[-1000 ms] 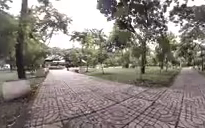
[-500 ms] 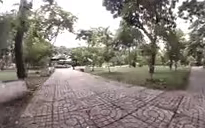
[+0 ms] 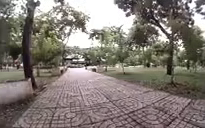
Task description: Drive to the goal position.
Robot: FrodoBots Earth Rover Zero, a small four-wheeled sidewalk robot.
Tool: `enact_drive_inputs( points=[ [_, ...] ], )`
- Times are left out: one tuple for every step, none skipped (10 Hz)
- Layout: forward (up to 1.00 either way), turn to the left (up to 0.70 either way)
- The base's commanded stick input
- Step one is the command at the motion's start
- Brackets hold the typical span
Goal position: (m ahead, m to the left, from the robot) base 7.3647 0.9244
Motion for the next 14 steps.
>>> enact_drive_inputs(
  points=[
    [0.70,0.05],
    [0.70,0.00],
    [0.70,0.18],
    [0.70,0.09],
    [0.70,0.00],
    [0.70,0.00],
    [0.70,0.00],
    [0.70,0.00],
    [0.70,0.00],
    [0.70,0.00],
    [0.70,0.00],
    [0.70,0.00],
    [0.70,0.00],
    [0.70,0.00]
  ],
)
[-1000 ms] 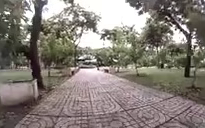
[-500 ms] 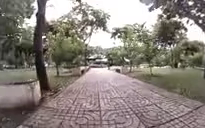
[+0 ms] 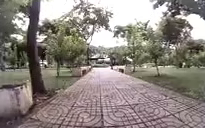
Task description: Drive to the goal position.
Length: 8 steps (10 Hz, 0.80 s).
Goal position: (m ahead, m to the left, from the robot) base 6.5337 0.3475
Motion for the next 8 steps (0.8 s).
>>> enact_drive_inputs(
  points=[
    [0.70,0.00],
    [0.70,0.00],
    [0.70,-0.08],
    [0.70,-0.17],
    [0.70,0.00],
    [0.70,0.00],
    [0.70,0.00],
    [0.70,0.00]
  ],
)
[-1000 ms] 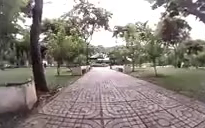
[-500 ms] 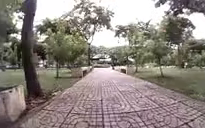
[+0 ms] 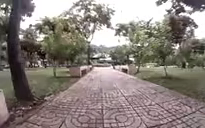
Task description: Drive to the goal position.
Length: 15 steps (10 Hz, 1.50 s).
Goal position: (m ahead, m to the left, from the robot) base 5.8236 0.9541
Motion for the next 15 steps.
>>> enact_drive_inputs(
  points=[
    [0.70,0.00],
    [0.70,0.00],
    [0.70,0.00],
    [0.70,0.00],
    [0.70,0.00],
    [0.70,0.00],
    [0.70,0.00],
    [0.70,0.00],
    [0.70,0.00],
    [0.70,0.00],
    [0.70,0.00],
    [0.70,0.00],
    [0.70,0.00],
    [0.70,0.00],
    [0.70,0.00]
  ],
)
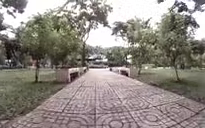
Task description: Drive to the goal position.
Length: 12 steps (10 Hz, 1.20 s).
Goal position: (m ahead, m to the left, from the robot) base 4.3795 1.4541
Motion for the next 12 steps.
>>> enact_drive_inputs(
  points=[
    [0.70,0.00],
    [0.70,0.00],
    [0.70,0.00],
    [0.70,0.00],
    [0.70,0.00],
    [0.70,0.00],
    [0.70,0.00],
    [0.70,0.00],
    [0.70,0.00],
    [0.70,0.00],
    [0.70,0.00],
    [0.70,0.00]
  ],
)
